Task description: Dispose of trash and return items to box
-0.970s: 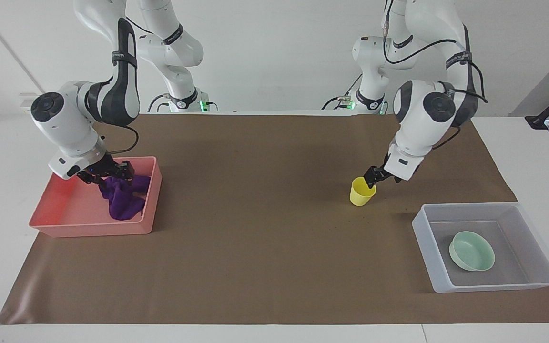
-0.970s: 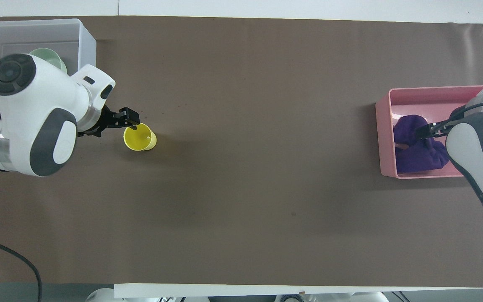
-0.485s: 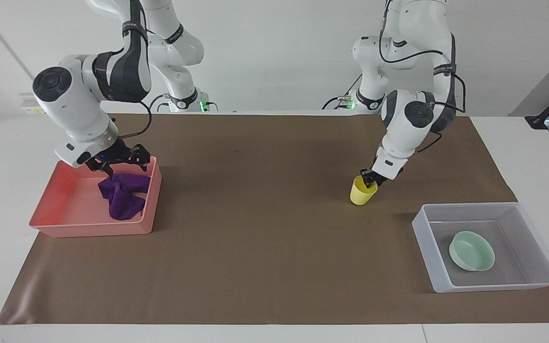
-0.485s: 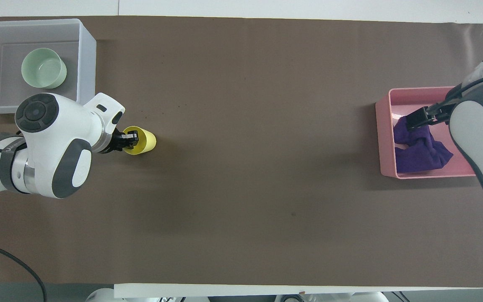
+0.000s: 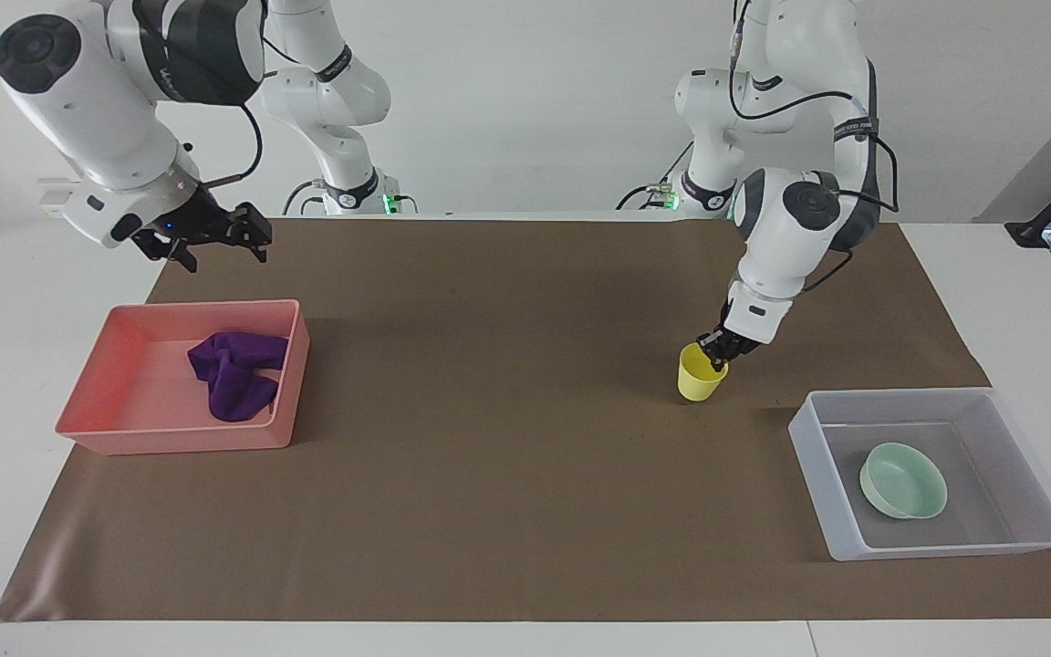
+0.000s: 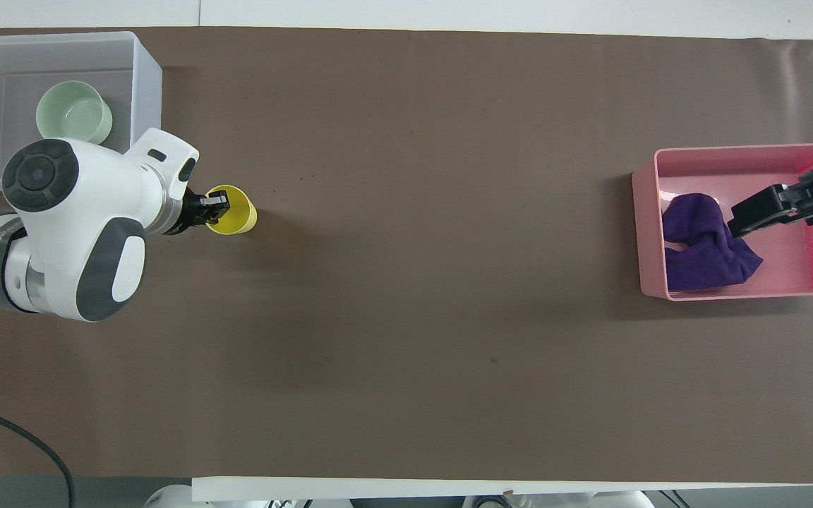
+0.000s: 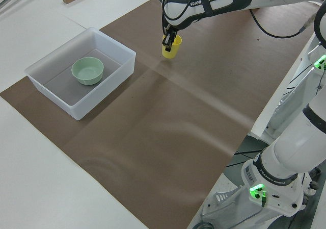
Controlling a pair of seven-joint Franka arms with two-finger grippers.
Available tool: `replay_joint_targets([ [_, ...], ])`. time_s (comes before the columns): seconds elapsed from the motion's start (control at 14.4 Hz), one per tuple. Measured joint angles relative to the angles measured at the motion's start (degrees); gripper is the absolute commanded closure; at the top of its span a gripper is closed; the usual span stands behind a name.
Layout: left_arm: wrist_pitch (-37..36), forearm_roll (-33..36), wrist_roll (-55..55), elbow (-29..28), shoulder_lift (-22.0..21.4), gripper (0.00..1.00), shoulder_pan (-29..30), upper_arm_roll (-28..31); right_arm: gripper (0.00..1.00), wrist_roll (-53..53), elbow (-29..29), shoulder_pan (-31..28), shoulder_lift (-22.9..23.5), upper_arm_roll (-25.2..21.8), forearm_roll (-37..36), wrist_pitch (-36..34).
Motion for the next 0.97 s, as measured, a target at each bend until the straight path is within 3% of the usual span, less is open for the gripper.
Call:
replay_joint_targets([
  [0.21,-10.4,0.2,-0.9,11.9,1.1,1.00,1.6,0.9,0.01,0.0,0.0,0.0,-1.8,0.0,1.1,-2.7],
  [0.35,-16.2,1.6,-0.6,22.1,4.5,1.00,5.8,1.2,0.00,0.1,0.0,0.0,-2.4,-0.1,3.5,-3.1],
  [0.49,-17.8,2.0,4.1,28.4,8.6,1.00,12.1,1.5,0.00,0.1,0.0,0.0,-2.4,-0.1,3.6,-3.1],
  [0.69,-12.7,1.8,14.7,30.6,13.7,1.00,22.1,1.6,0.00,0.1,0.0,0.0,-2.4,-0.1,3.5,-2.9],
  [0.97,-4.7,-0.2,16.0,30.8,20.5,1.00,24.3,1.5,0.00,0.1,-0.4,0.0,-2.4,-0.1,3.1,-1.6],
])
